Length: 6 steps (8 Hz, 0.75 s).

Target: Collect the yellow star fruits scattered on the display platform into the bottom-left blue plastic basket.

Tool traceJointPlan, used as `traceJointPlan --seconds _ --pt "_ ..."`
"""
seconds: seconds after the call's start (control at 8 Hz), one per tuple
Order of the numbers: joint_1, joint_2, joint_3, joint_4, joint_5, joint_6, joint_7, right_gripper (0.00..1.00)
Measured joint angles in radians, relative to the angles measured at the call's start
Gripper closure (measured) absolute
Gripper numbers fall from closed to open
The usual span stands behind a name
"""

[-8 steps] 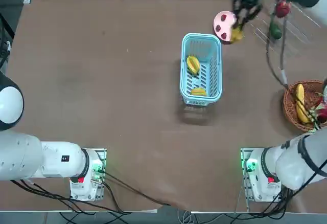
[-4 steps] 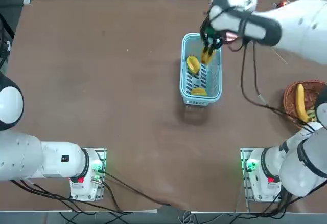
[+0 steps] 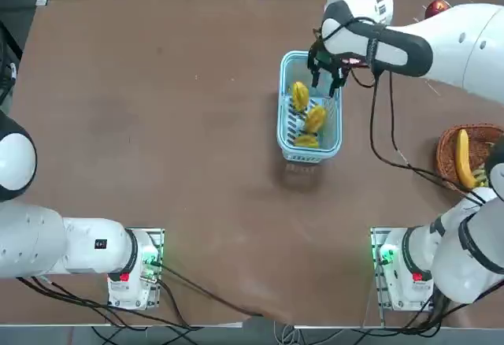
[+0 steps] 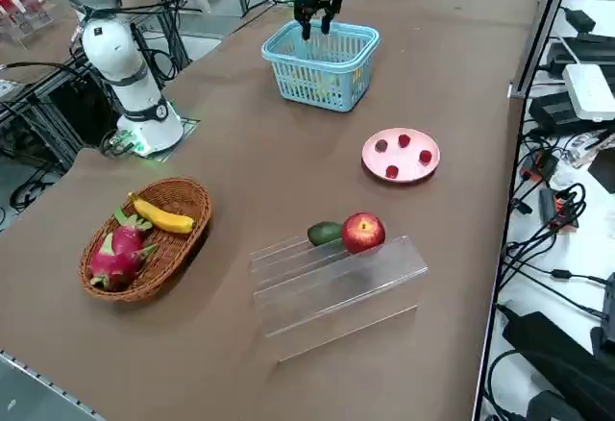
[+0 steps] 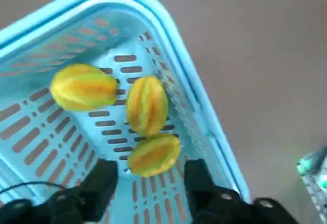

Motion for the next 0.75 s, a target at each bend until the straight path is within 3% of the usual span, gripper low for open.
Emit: traceJointPlan --seconds 0.12,0.38,0.75 --pt "-0.013 -0.013 -0.028 0.039 -0.009 -0.057 -0.034 0.00" --pt "-0.093 -0.051 -0.093 0.145 -0.022 -0.200 -0.211 0.00" --pt "-0.258 -0.075 -0.150 0.296 -0.094 -0.383 -0.591 0.00"
